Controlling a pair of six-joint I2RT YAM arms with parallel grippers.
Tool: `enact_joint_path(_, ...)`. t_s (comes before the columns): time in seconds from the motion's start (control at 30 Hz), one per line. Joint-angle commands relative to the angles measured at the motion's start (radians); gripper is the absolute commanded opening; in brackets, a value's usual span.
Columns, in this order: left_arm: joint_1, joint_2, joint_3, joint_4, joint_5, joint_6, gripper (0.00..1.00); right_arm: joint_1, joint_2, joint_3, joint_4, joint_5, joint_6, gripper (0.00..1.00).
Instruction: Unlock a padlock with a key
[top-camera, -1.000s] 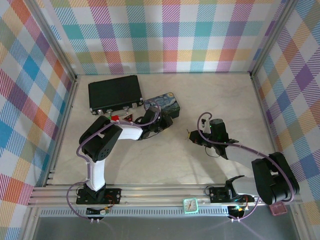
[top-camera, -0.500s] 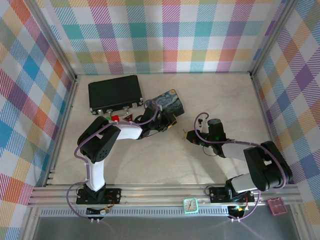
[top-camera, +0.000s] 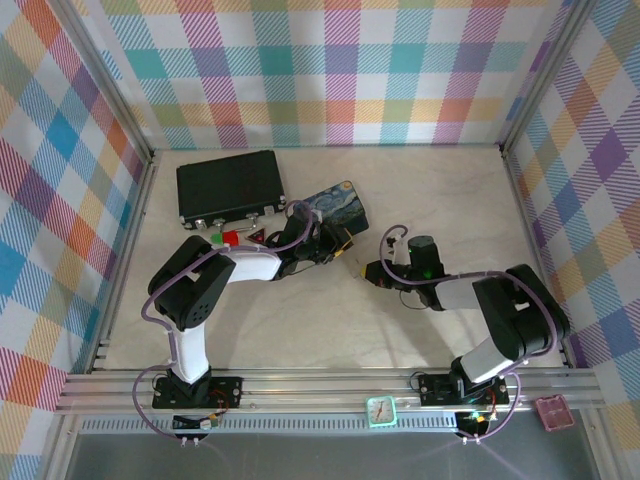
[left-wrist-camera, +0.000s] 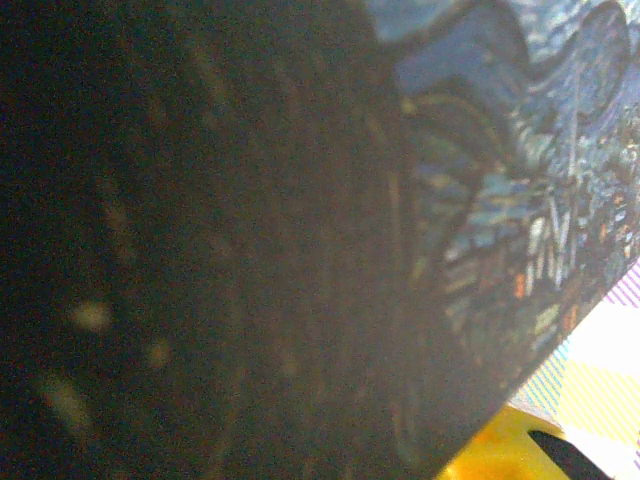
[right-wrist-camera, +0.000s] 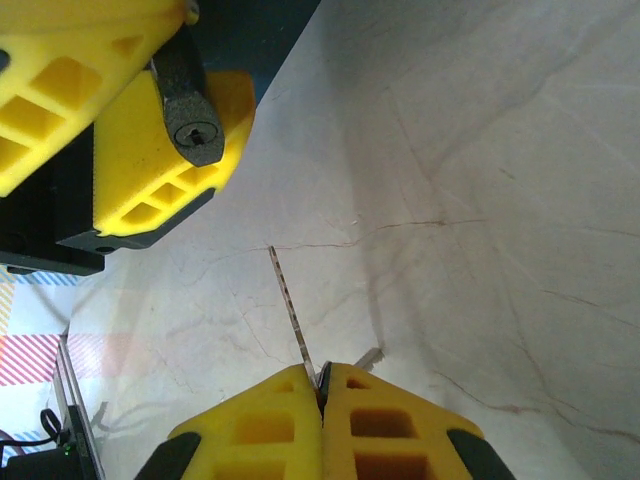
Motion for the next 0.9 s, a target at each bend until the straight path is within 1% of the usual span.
enact_joint_path(0.0,-0.01,-0.033,0.001,0.025,0.013,-0.029,0.12,0.019,0.013,0.037,0.056,-0.021,-0.033,0.0)
enact_joint_path(0.13,-0.015,-0.03,0.002,0.025,0.01,-0.032,0.12,0.031,0.015,0.049,0.045,0.025,-0.04,0.0)
enact_joint_path(0.4,-0.025,-0.029,0.005,0.023,0.015,-0.035,0.12,0.031,0.056,0.081,0.064,0.038,-0.038,0.0)
enact_joint_path(0.53,-0.029,-0.029,0.002,0.022,0.015,-0.037,0.12,0.031,0.065,0.078,0.069,0.059,-0.031,0.0)
enact_joint_path(0.67,-0.035,-0.033,0.001,0.016,0.012,-0.034,0.12,0.031,0.068,0.07,0.125,0.07,-0.021,0.0)
enact_joint_path(0.87,-0.041,-0.03,0.004,0.012,0.009,-0.033,0.12,0.031,0.072,0.07,0.13,0.085,-0.014,0.0)
